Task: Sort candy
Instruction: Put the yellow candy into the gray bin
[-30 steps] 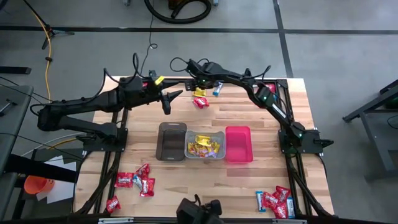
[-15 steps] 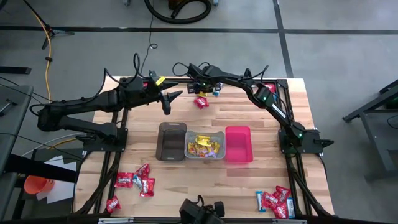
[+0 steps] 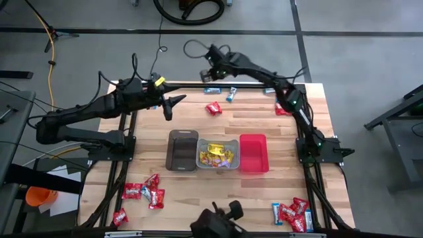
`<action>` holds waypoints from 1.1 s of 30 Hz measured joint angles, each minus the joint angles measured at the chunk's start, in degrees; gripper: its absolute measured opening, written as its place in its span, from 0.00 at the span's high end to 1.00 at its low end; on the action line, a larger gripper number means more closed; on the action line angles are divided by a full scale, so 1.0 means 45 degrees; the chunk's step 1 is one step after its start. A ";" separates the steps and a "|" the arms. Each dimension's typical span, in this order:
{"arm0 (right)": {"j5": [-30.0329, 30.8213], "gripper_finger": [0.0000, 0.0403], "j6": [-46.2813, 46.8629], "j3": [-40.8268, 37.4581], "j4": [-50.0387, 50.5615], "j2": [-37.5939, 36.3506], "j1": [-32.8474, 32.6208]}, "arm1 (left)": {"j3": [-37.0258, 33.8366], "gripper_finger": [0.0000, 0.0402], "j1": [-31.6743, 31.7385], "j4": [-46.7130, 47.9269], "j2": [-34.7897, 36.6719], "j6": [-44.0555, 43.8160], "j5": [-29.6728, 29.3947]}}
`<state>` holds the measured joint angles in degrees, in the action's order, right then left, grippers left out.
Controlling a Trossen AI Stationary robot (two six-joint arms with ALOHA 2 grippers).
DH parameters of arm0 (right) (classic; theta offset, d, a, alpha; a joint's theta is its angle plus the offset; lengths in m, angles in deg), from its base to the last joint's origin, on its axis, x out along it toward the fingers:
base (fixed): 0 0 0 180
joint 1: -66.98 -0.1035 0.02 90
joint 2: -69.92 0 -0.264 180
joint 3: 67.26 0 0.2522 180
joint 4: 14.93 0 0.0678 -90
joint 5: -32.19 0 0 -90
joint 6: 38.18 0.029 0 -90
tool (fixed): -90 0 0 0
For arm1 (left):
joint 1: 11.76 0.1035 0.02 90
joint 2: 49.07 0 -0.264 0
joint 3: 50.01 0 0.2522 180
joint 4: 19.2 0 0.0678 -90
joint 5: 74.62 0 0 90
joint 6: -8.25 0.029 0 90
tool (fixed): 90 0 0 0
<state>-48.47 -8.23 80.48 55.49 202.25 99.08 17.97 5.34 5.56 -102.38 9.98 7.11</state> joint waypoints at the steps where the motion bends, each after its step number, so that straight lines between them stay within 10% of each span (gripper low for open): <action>1: 0.0022 0.99 -0.0401 0.0000 0.0144 -0.0347 -0.0006 | 0.0000 0.53 0.0038 -0.0012 0.0008 -0.0046 -0.0002; 9: 0.1326 0.99 -0.3417 -0.0777 0.2389 -0.2715 -0.1131 | 0.0000 0.53 0.0015 -0.0019 -0.0045 -0.1461 0.0180; 15: 0.1406 1.00 -0.3944 -0.5577 0.1676 -0.5867 -0.1772 | 0.0000 0.53 -0.0035 -0.0016 -0.0068 -0.2750 0.0393; 24: -0.1677 1.00 -0.1412 -1.6445 -0.5078 -1.3963 -0.2857 | 0.0000 0.53 -0.0958 -0.0057 -0.0093 -0.3442 0.0389; 33: -0.4187 1.00 -0.0681 -2.0894 -1.3736 -1.7549 -0.5738 | -0.0005 0.53 -0.2676 -0.1122 -0.0917 -0.4029 0.0384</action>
<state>-67.31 -11.29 -13.55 -6.33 123.28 73.26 17.94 -6.70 0.51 -106.51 -8.15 8.84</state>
